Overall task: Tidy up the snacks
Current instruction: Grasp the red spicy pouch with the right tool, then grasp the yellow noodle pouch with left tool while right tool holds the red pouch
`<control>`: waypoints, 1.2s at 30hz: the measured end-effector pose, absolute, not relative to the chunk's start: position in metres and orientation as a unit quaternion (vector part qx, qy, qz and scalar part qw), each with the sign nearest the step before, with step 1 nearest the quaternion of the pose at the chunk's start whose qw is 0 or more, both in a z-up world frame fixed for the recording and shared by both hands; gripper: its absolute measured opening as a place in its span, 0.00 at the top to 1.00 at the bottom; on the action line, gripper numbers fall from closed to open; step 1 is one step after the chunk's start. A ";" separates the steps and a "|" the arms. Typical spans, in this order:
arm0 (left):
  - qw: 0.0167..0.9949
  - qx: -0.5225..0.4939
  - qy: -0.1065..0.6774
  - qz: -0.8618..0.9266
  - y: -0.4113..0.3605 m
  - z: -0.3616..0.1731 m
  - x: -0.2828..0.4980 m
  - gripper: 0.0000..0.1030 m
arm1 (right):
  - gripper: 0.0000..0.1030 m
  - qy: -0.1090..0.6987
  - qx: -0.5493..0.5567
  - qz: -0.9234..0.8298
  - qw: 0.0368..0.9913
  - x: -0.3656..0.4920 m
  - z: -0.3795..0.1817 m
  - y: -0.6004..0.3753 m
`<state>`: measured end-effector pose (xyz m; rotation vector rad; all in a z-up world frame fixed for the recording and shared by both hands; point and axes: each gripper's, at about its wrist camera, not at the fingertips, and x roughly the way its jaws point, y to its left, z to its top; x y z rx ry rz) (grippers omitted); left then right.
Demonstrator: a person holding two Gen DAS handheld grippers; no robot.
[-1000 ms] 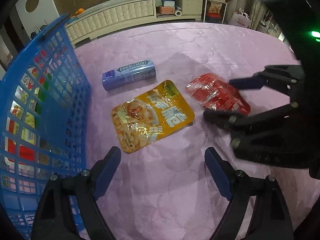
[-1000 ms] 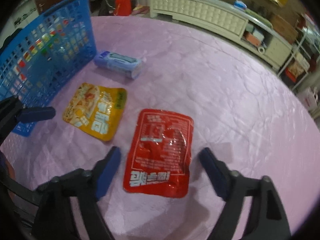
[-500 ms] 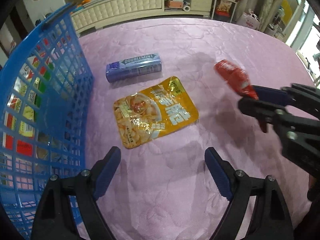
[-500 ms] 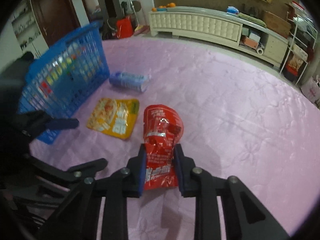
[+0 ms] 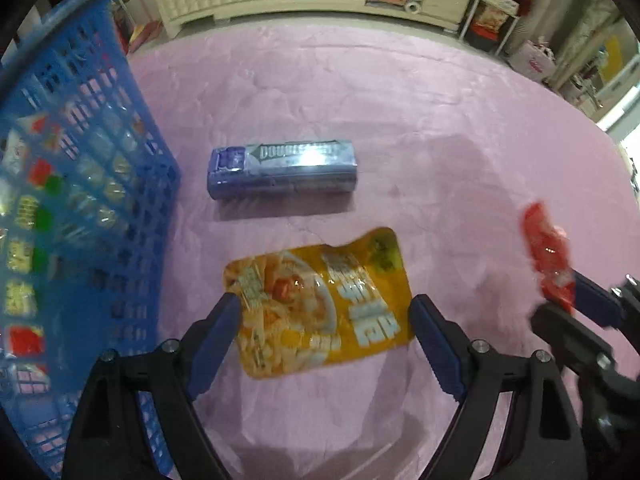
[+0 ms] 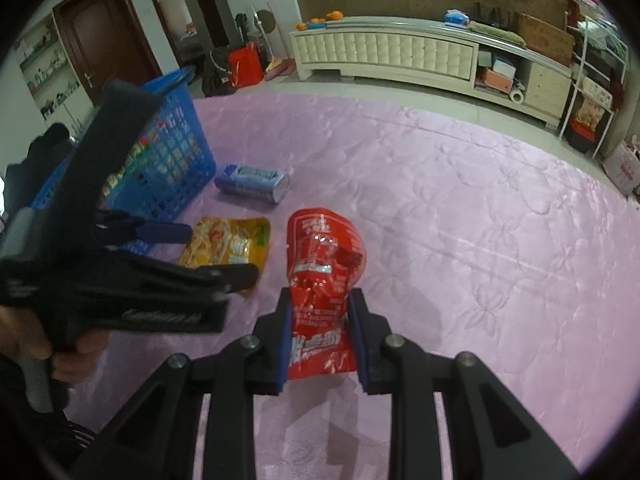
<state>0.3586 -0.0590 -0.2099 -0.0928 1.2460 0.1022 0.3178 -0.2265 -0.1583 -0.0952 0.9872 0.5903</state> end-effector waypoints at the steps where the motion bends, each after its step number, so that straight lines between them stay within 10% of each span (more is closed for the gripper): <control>1: 0.813 -0.033 0.580 0.049 -0.062 -0.208 0.362 0.16 | 0.70 0.468 -0.040 0.277 0.838 0.320 -0.159 -0.229; 15: 0.791 -0.027 0.610 0.044 -0.085 -0.218 0.393 0.06 | 0.70 0.479 -0.016 0.283 0.831 0.323 -0.162 -0.238; 20: 0.791 -0.019 0.610 0.033 -0.090 -0.210 0.382 0.48 | 0.70 0.482 -0.005 0.287 0.828 0.324 -0.164 -0.241; 28: 0.797 -0.032 0.603 0.019 -0.089 -0.204 0.374 0.66 | 0.70 0.482 -0.002 0.299 0.824 0.319 -0.163 -0.243; 32: 0.791 -0.075 0.607 -0.001 -0.083 -0.203 0.368 1.00 | 0.70 0.483 0.002 0.298 0.823 0.318 -0.164 -0.245; 36: 0.798 -0.078 0.597 -0.001 -0.086 -0.202 0.356 1.00 | 0.70 0.481 0.009 0.300 0.824 0.320 -0.161 -0.247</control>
